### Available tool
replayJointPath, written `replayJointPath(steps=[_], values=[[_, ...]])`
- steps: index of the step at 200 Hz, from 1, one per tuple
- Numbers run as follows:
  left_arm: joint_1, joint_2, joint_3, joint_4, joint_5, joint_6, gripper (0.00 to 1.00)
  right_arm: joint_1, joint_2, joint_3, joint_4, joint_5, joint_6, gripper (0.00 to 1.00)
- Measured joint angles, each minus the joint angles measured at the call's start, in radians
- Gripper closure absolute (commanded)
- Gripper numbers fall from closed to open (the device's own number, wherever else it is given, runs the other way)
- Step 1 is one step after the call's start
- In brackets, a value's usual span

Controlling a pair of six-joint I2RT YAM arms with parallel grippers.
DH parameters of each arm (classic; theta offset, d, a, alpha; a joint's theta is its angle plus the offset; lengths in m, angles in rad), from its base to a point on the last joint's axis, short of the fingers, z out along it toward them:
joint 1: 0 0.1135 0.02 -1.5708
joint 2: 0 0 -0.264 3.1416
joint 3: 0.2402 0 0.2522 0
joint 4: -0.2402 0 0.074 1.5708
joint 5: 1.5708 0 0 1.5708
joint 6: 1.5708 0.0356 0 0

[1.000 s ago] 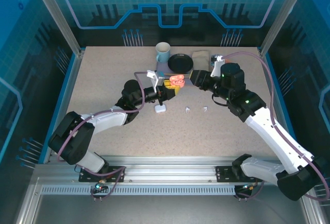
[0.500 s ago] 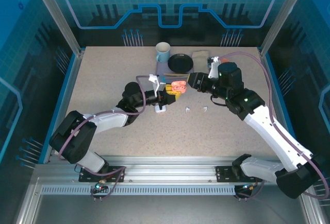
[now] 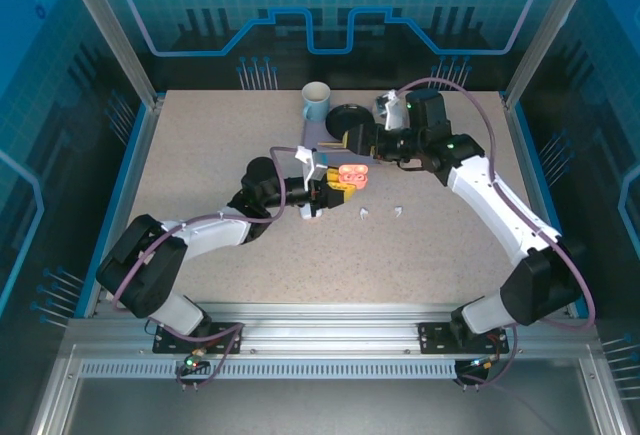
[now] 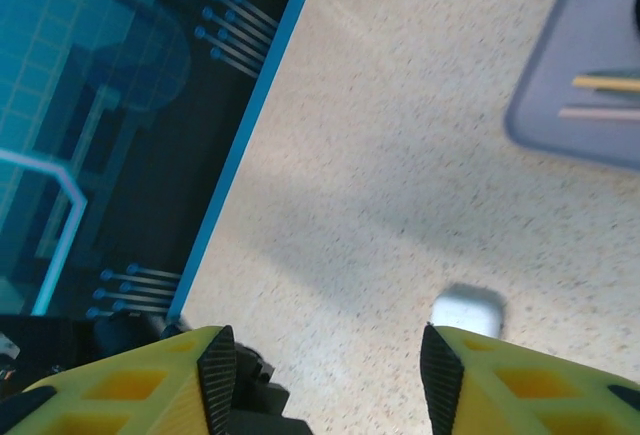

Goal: Insert the wireless bluetooth earbuds into the charging case

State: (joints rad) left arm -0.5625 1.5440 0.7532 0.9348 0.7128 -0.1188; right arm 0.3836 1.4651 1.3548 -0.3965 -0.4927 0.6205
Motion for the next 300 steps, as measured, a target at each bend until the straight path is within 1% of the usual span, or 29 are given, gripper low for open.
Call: replayJointPath(steps=[39,86,122,158,214,241,268,300], values=[[0.0,0.018,0.013,-0.014,-0.001,0.013,1.0,0.004,-0.036,-0.014,0.008,-0.09,0.003,0.52],[0.0,0.047,0.019,-0.013,-0.028,0.013,1.0,0.026,-0.105,-0.068,0.006,-0.155,0.008,0.54],[0.0,0.052,0.024,-0.013,-0.029,0.013,1.0,0.028,-0.136,-0.093,-0.006,-0.138,0.008,0.52],[0.0,0.052,0.024,-0.013,-0.027,0.013,1.0,0.0,-0.136,-0.092,-0.007,-0.116,0.006,0.51],[-0.004,0.053,0.024,-0.014,-0.025,0.013,1.0,-0.013,-0.044,-0.078,-0.008,-0.106,-0.021,0.52],[-0.005,0.055,0.027,-0.014,-0.023,0.013,1.0,-0.011,-0.034,-0.077,-0.015,-0.107,-0.032,0.53],[-0.005,0.059,0.039,-0.013,-0.023,0.013,1.0,-0.01,-0.056,-0.082,-0.016,-0.106,-0.038,0.54],[-0.005,0.066,0.049,-0.014,-0.031,0.011,1.0,0.023,-0.14,-0.099,-0.029,-0.114,-0.042,0.54]])
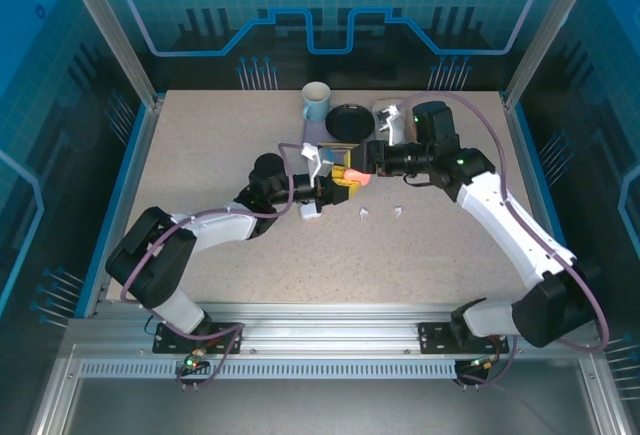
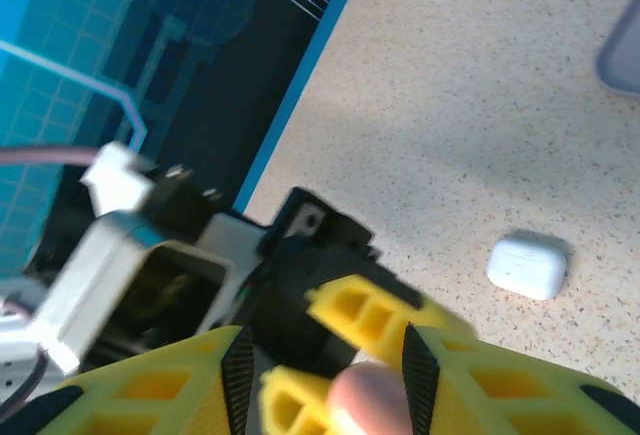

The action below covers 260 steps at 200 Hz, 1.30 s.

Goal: Insert the wireless bluetooth earbuds into the charging case

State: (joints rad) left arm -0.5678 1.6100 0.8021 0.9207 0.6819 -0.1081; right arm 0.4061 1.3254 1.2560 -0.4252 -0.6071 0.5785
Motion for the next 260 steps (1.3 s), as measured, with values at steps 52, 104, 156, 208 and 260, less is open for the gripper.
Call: replayJointPath(steps=[52,104,156,208,260], values=[[0.0,0.014,0.002,-0.004,-0.063,-0.021,1.0,0.009,-0.096,-0.034,-0.031,0.033,0.004,0.51],[0.062,0.014,-0.006,-0.096,-0.251,-0.105,1.0,-0.021,-0.117,-0.068,-0.056,0.16,0.031,0.5],[0.156,0.014,-0.013,-0.352,-0.458,-0.298,1.0,-0.01,-0.119,-0.132,-0.072,0.275,0.05,0.5],[0.274,0.098,-0.002,-0.553,-0.502,-0.448,1.0,0.079,-0.076,-0.148,-0.073,0.399,0.05,0.51],[0.292,0.223,0.082,-0.677,-0.464,-0.49,1.0,0.142,0.005,-0.158,-0.073,0.478,0.051,0.51]])
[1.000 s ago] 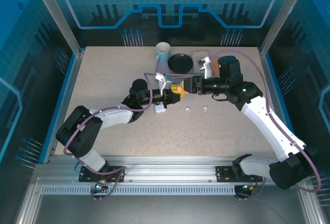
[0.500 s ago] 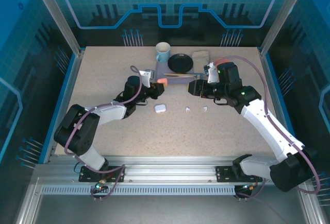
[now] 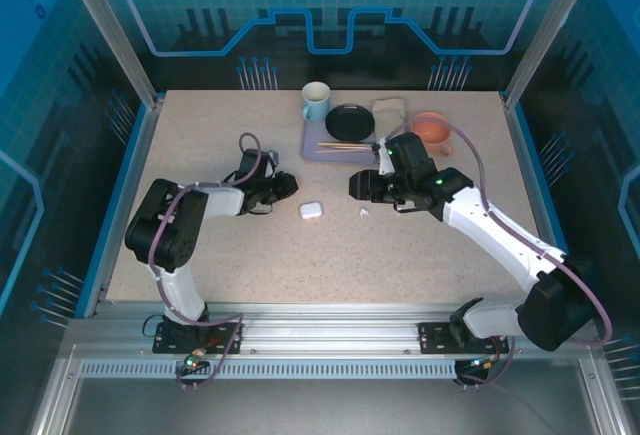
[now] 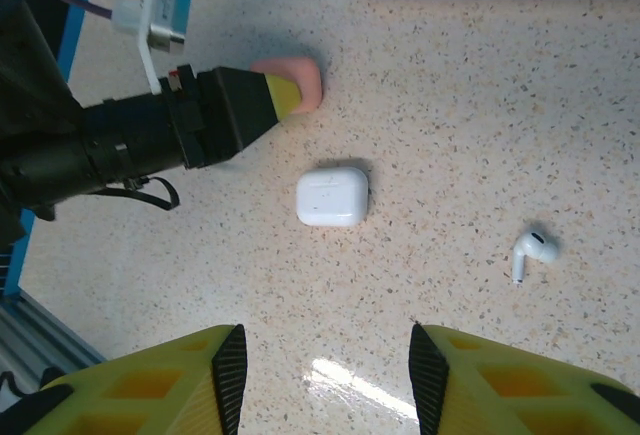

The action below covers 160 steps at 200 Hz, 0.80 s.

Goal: Insert the wireless bluetooth earbuds into the charging case

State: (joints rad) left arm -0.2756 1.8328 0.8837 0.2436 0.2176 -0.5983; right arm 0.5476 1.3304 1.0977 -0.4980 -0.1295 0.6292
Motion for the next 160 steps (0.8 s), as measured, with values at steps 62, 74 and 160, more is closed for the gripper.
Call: replayJointPath(steps=[62,74,160], values=[[0.013,0.0,0.042,-0.139,-0.003,-0.023,0.51,0.087,0.119,0.065,-0.035,0.09,-0.001,0.46],[0.018,-0.001,0.045,-0.155,-0.003,-0.032,0.45,0.104,0.145,0.084,-0.043,0.11,0.002,0.44],[0.065,-0.165,0.035,-0.313,-0.097,-0.031,0.01,0.21,0.462,0.317,-0.169,0.253,0.024,0.15]])
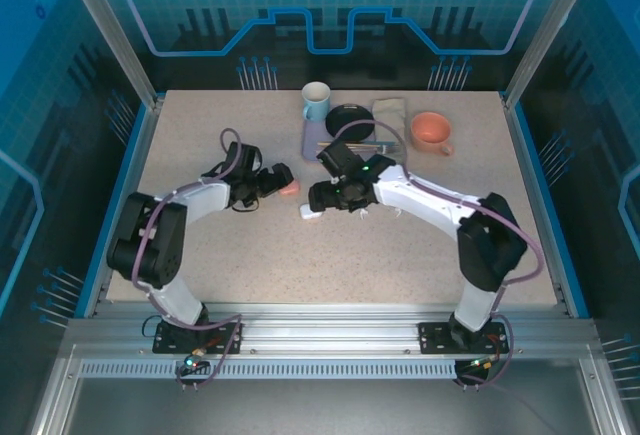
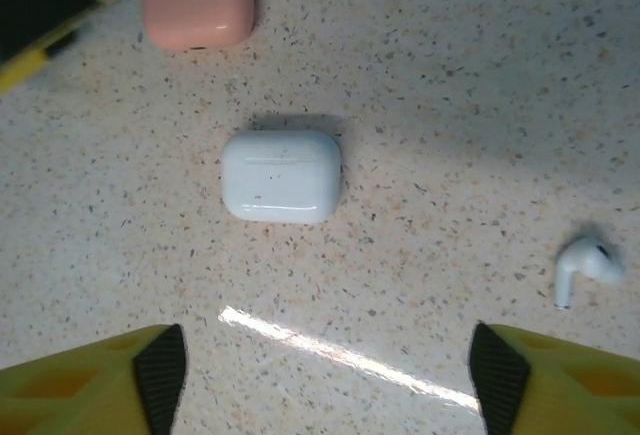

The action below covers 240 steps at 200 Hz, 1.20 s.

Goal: Insert the wireless bluetooth earbuds into the charging case

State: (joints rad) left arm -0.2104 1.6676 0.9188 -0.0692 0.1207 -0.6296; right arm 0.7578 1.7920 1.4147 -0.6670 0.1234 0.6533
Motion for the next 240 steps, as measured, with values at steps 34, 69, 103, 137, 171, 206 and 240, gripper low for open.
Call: replayJointPath(steps=[34,69,103,137,171,206,240], values=[[0.039,-0.155,-0.019,-0.052,-0.059,0.0,0.01,0.027,0.183,0.198,-0.093,0.055,0.019,0.13],[0.106,-0.26,-0.019,-0.096,-0.093,-0.017,0.01,0.036,0.375,0.392,-0.186,0.086,0.043,0.15],[0.175,-0.314,-0.019,-0.153,-0.094,-0.043,0.01,0.05,0.498,0.516,-0.268,0.113,0.051,0.17],[0.188,-0.347,-0.019,-0.178,-0.078,-0.045,0.01,0.067,0.536,0.561,-0.311,0.124,0.062,0.21],[0.188,-0.354,-0.019,-0.184,-0.063,-0.046,0.01,0.068,0.587,0.599,-0.33,0.132,0.072,0.27],[0.188,-0.362,-0.037,-0.186,-0.061,-0.047,0.01,0.071,0.602,0.615,-0.339,0.132,0.084,0.31],[0.188,-0.371,-0.059,-0.188,-0.061,-0.054,0.01,0.072,0.603,0.616,-0.341,0.132,0.1,0.28]])
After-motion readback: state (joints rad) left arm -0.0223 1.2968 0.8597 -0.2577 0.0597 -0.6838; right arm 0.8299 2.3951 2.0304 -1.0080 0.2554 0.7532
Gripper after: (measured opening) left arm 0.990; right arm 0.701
